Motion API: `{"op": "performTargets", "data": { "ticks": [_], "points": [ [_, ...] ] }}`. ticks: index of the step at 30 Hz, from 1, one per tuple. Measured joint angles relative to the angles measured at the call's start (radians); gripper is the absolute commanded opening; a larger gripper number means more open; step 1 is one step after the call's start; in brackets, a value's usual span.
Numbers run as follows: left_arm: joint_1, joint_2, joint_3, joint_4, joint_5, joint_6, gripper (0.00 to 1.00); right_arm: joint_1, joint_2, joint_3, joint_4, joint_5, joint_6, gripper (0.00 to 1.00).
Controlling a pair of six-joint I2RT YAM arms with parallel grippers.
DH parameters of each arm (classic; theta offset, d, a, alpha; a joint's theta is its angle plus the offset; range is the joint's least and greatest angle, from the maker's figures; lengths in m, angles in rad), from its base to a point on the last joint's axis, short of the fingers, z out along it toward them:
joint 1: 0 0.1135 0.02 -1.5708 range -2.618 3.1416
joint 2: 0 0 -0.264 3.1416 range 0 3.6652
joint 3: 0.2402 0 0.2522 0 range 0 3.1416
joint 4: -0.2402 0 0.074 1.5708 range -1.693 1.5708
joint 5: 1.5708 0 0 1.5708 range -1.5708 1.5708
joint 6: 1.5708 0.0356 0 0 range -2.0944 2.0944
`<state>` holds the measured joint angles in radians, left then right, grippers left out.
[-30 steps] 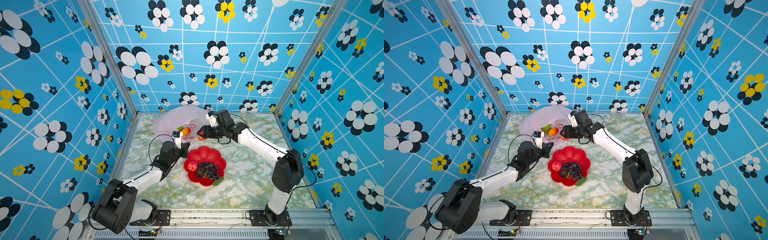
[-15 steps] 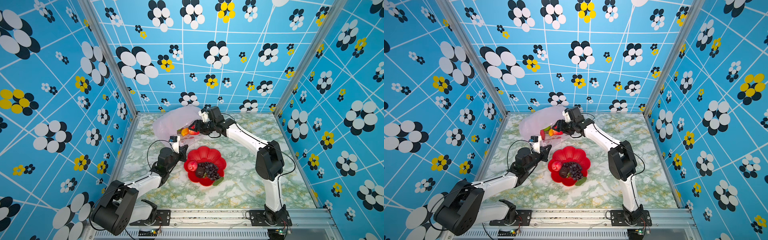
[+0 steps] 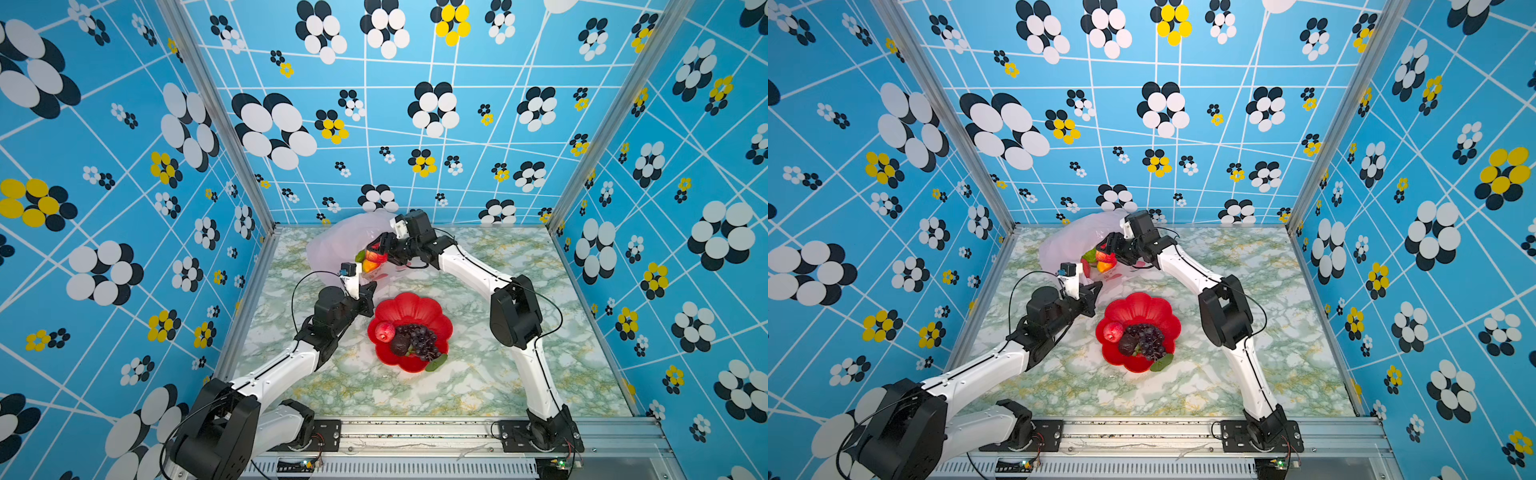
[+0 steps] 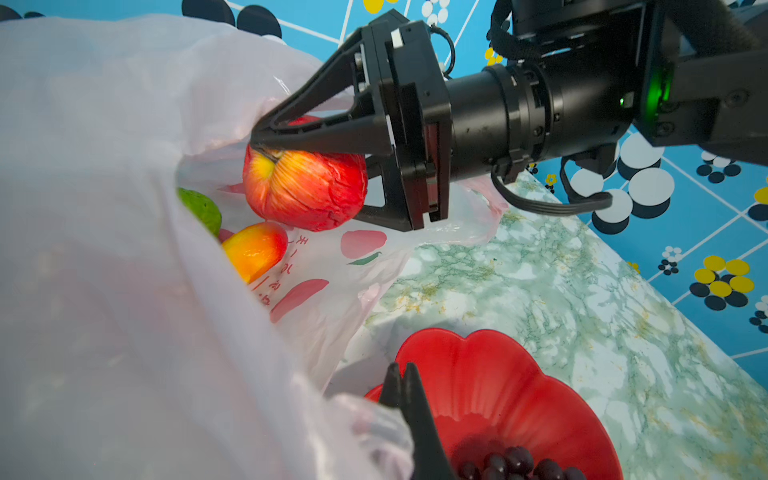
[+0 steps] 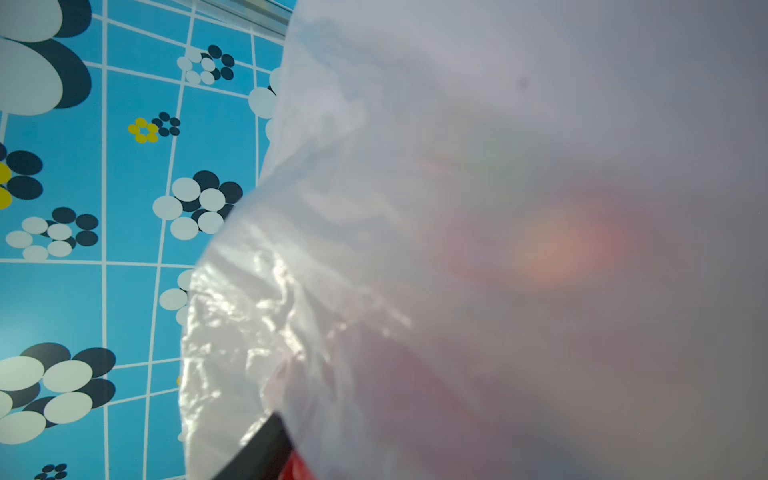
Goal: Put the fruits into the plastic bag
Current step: 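Carry the red apple with the right gripper into the bag mouth, then lower the red apple into the bag and open the right gripper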
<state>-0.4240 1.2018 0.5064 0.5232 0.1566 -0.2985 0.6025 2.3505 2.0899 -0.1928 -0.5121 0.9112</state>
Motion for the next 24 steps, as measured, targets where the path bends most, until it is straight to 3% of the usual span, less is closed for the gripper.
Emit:
{"op": "performTargets", "data": {
  "ticks": [5,11,16,17,24],
  "points": [
    [0.005,0.077,0.063,-0.065,0.011,0.004,0.0,-0.005,0.082,0.07,0.053,0.001,0.071,0.68],
    [0.018,0.075,0.063,-0.075,0.011,0.002,0.0,-0.01,0.163,0.134,0.122,0.005,0.167,0.72],
    [0.019,0.069,0.061,-0.074,0.012,-0.003,0.0,-0.011,0.212,0.188,0.151,0.029,0.229,0.83],
    [0.019,0.069,0.06,-0.074,0.012,-0.004,0.0,-0.012,0.221,0.202,0.161,0.036,0.24,0.98],
    [0.029,0.069,0.055,-0.067,0.015,-0.007,0.0,-0.012,0.232,0.275,0.205,0.085,0.281,1.0]
  ]
}}
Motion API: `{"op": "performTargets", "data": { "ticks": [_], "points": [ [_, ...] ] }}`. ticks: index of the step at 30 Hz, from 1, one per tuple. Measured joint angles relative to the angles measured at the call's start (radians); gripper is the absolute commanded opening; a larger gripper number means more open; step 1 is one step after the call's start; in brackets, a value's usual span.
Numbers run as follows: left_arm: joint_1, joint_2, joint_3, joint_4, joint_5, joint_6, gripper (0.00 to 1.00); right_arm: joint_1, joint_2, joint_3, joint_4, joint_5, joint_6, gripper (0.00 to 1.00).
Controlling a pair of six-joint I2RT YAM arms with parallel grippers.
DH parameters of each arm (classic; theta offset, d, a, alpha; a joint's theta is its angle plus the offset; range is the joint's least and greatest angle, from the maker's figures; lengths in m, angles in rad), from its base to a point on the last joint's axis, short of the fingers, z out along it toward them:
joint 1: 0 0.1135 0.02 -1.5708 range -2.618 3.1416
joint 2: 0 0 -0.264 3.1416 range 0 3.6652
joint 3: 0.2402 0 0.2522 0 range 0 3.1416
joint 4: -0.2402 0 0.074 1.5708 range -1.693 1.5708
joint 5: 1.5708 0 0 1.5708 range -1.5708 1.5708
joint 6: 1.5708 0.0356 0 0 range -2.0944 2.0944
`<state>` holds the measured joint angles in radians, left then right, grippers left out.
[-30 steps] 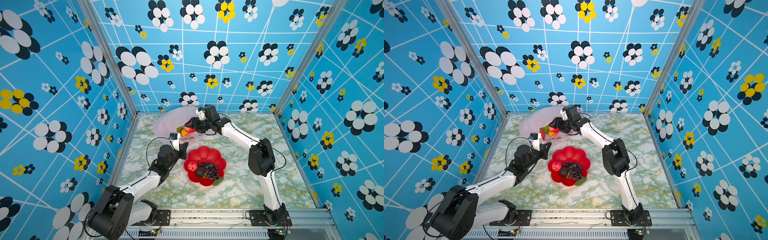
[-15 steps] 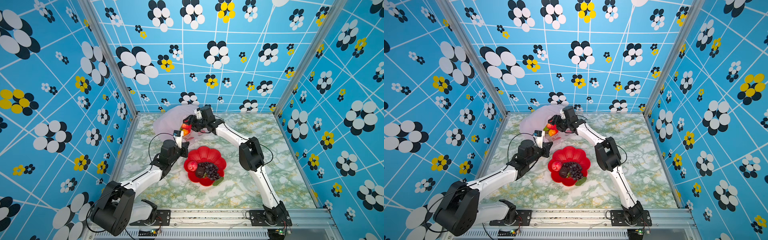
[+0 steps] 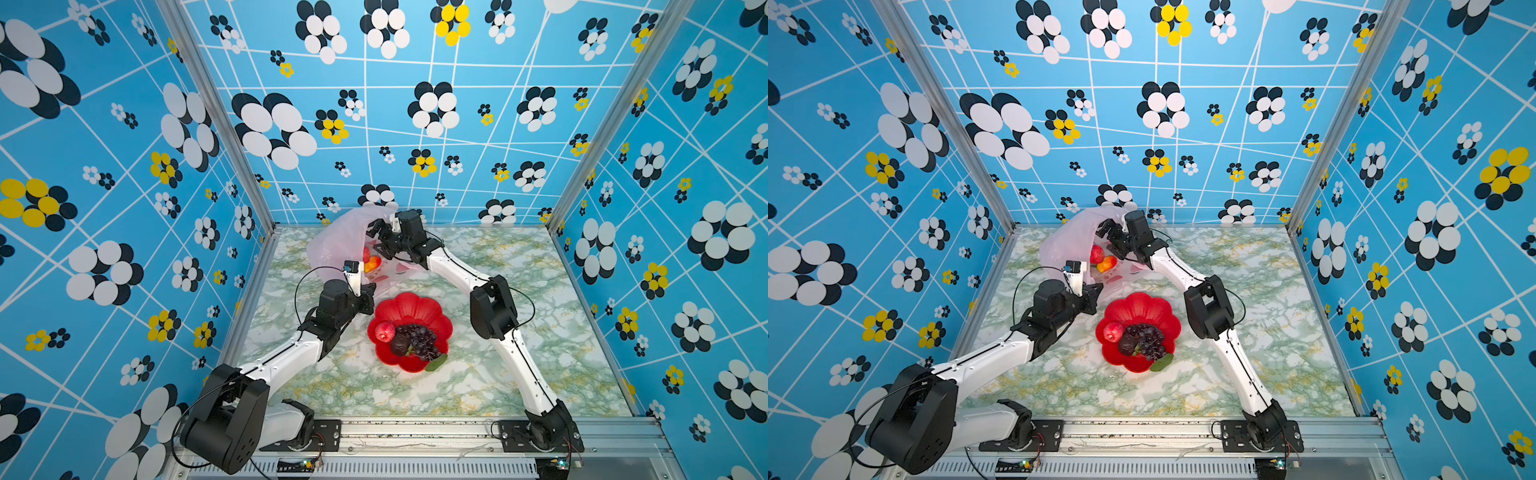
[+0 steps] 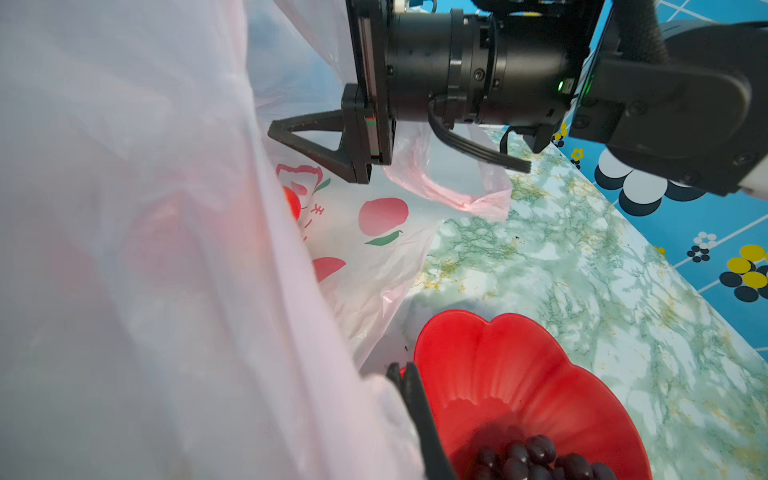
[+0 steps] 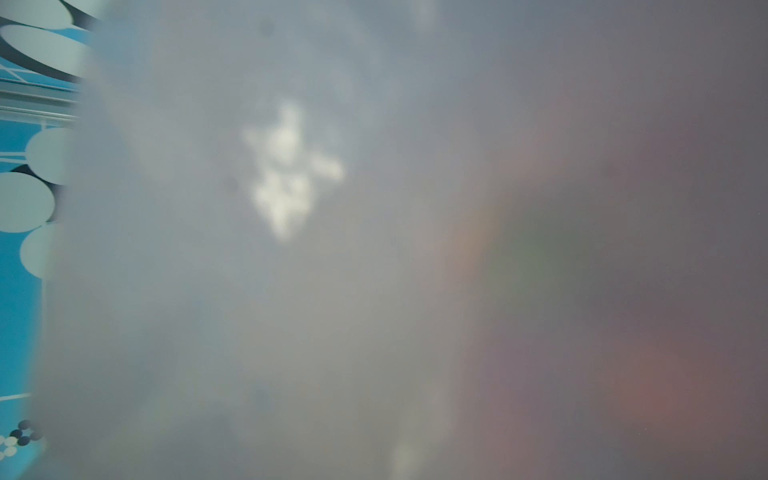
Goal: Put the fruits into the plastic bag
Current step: 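Lower the red apple into the bag and open the right gripper, then pull the right gripper out of the bag back over the plate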
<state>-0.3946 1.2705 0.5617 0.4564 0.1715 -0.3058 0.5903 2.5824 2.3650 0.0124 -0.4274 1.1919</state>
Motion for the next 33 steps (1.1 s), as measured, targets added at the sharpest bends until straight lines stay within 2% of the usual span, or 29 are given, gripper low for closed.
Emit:
{"op": "performTargets", "data": {
  "ticks": [5,9,20,26,33],
  "points": [
    [0.007,-0.014,-0.017,0.022,0.0,-0.002,0.0,0.0,-0.001,0.067,0.025,0.01,0.002,1.0],
    [0.016,-0.019,-0.029,0.039,0.001,-0.015,0.0,0.0,-0.014,0.048,0.027,0.005,0.0,1.0],
    [0.06,-0.02,-0.047,0.062,0.023,-0.06,0.0,0.008,-0.286,-0.327,0.003,-0.034,-0.077,1.0],
    [0.087,-0.02,-0.082,0.076,0.024,-0.093,0.0,0.023,-0.417,-0.463,0.0,-0.078,-0.131,1.0],
    [0.087,-0.019,-0.082,0.078,0.027,-0.102,0.0,0.026,-0.498,-0.585,-0.031,-0.147,-0.225,1.0]
  ]
}}
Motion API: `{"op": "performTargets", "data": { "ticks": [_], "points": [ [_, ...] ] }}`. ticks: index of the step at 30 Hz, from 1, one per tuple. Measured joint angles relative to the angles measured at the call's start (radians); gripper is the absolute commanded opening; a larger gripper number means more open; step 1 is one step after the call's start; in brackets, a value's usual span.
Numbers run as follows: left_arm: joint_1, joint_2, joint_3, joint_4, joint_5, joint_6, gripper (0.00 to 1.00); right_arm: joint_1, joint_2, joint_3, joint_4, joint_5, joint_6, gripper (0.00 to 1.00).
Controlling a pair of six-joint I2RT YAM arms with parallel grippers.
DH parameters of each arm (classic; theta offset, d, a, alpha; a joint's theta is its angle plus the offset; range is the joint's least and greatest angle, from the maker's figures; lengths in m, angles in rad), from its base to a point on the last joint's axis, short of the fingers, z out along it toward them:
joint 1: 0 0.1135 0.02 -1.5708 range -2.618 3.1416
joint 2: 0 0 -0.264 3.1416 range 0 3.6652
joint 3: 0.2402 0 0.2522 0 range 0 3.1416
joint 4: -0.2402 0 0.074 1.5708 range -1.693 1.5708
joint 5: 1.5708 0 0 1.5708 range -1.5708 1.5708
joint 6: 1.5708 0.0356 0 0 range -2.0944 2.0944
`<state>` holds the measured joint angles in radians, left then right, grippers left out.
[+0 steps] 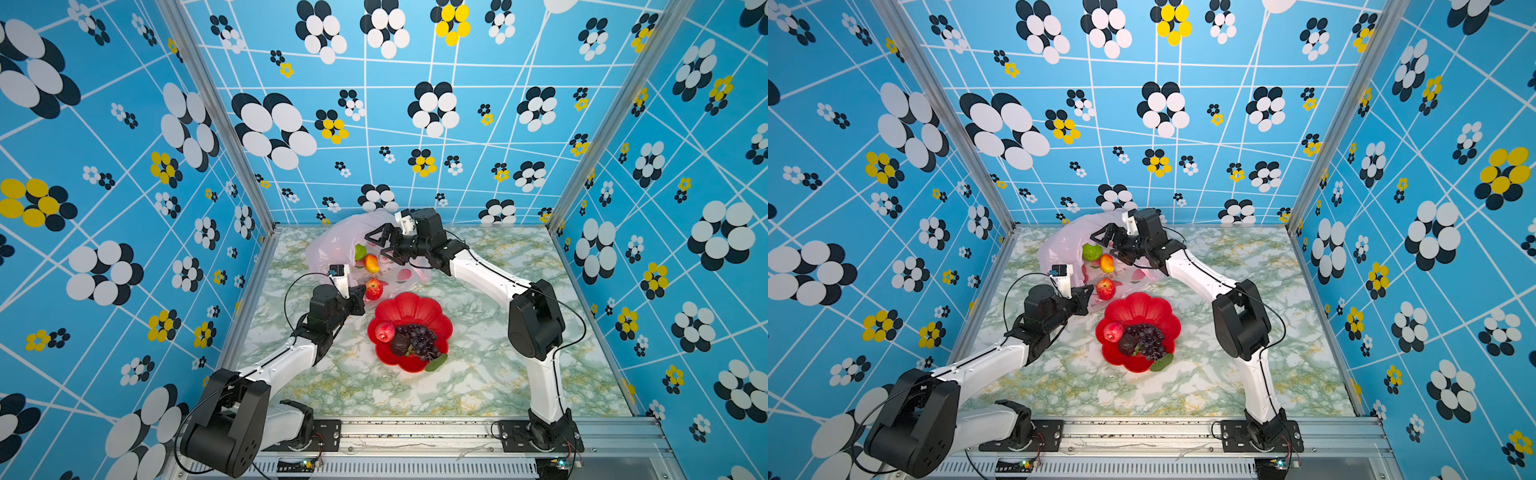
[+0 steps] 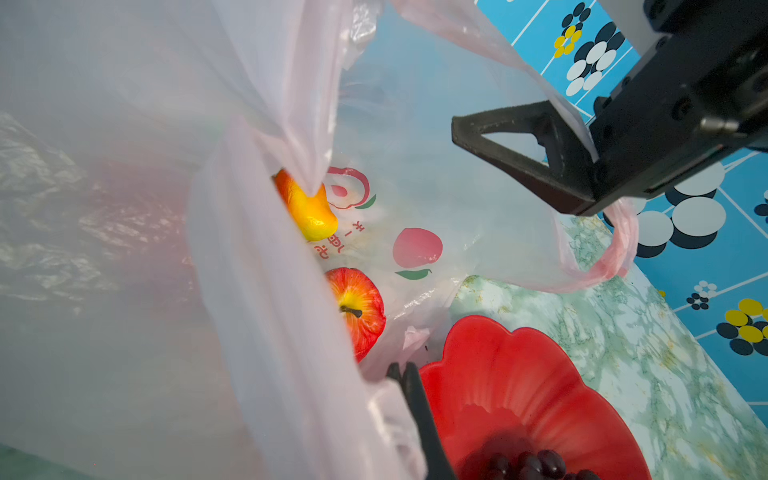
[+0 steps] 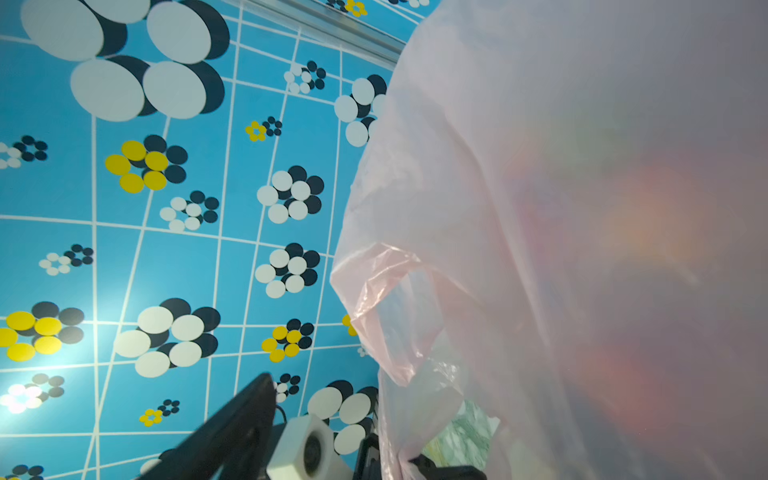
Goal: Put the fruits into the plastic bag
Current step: 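Pull the right gripper out of the bag back over the plate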
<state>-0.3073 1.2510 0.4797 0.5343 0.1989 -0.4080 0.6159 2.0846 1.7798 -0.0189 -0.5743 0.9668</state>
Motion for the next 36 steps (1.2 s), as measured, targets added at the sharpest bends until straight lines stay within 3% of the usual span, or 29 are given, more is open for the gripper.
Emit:
{"op": "performTargets", "data": {
  "ticks": [10,18,26,36],
  "points": [
    [0.001,0.031,0.027,-0.011,0.014,0.0,0.0,0.0,-0.22,-0.117,-0.219,-0.021,-0.406,0.99],
    [0.001,0.031,0.027,-0.011,0.02,0.0,0.0,0.0,-0.456,-0.433,-0.089,0.0,-0.776,0.99],
    [0.001,0.031,0.027,-0.011,0.022,0.0,0.0,0.001,-0.438,-0.496,-0.116,-0.041,-0.997,0.99],
    [0.001,0.031,0.027,-0.011,0.022,0.0,0.0,0.087,-0.315,-0.385,-0.377,-0.037,-1.15,0.97]
  ]
}}
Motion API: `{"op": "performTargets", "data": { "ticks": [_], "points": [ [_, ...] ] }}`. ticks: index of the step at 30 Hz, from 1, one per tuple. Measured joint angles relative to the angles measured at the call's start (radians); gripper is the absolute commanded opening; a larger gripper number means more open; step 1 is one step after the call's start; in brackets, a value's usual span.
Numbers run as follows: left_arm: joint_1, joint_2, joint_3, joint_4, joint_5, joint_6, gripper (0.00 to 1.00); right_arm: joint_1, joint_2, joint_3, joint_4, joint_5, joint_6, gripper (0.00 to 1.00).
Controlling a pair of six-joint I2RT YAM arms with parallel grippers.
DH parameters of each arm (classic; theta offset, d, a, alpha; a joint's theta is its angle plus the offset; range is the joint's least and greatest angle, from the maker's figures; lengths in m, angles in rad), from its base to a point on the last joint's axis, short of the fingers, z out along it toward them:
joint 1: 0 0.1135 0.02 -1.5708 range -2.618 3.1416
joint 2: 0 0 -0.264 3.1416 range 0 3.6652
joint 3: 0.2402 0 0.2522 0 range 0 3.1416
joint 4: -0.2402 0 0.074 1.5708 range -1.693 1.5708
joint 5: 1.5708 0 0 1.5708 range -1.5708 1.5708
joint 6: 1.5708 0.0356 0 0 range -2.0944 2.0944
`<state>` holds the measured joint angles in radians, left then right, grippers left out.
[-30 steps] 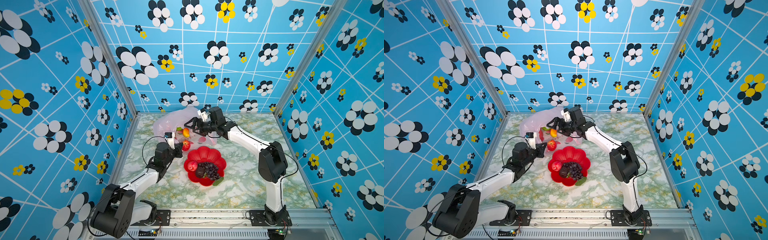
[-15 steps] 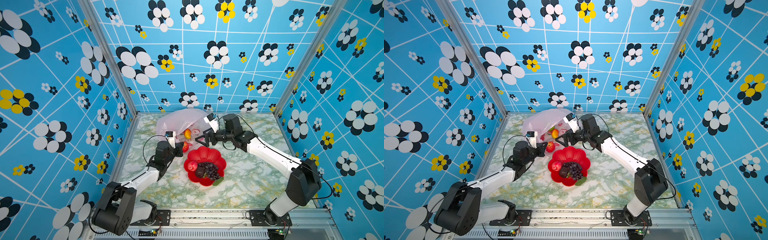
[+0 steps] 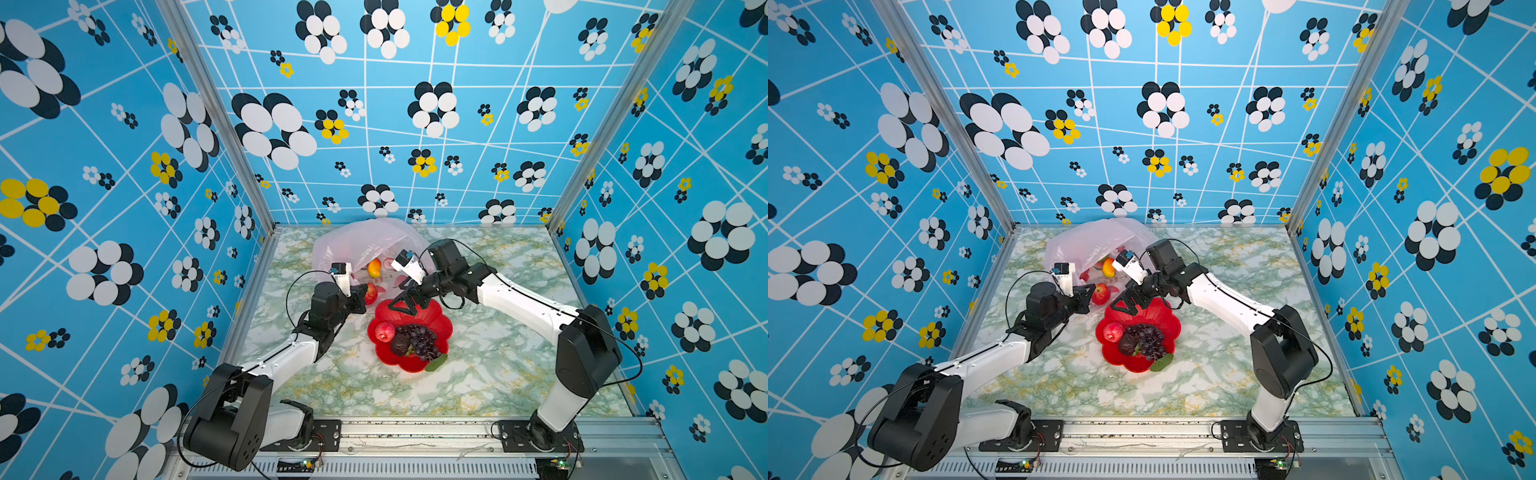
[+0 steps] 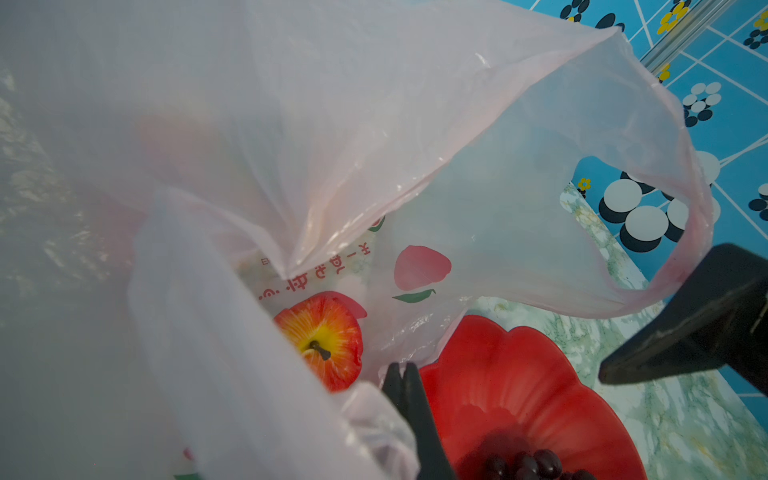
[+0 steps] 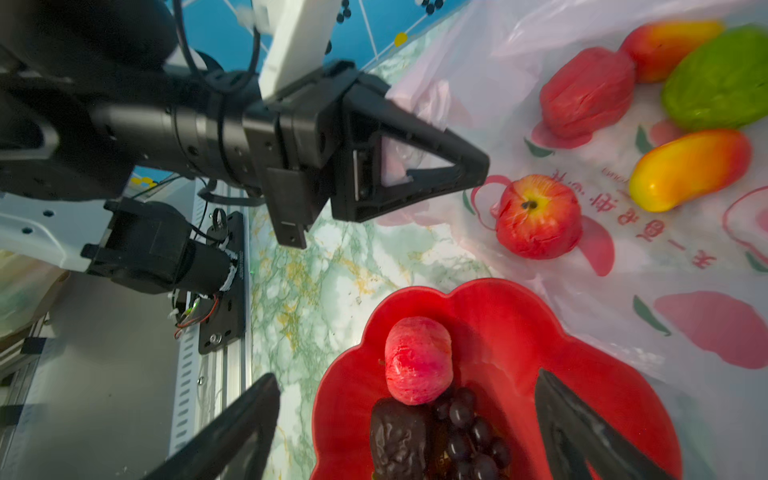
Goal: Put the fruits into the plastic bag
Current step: 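Pull the right gripper out of the bag back over the plate, then lower the right gripper onto the pink apple and grasp it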
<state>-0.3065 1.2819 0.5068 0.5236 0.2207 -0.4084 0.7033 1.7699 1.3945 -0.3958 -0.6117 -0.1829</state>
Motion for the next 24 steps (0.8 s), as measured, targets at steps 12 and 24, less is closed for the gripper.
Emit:
{"op": "performTargets", "data": {
  "ticks": [12,24],
  "points": [
    [0.0,-0.01,-0.011,0.008,0.0,-0.003,0.0,0.088,0.163,0.109,-0.192,0.108,-0.093,0.95],
    [0.008,-0.01,-0.011,0.008,0.0,-0.004,0.0,0.09,0.292,0.189,-0.254,0.158,-0.103,0.92]
  ]
}}
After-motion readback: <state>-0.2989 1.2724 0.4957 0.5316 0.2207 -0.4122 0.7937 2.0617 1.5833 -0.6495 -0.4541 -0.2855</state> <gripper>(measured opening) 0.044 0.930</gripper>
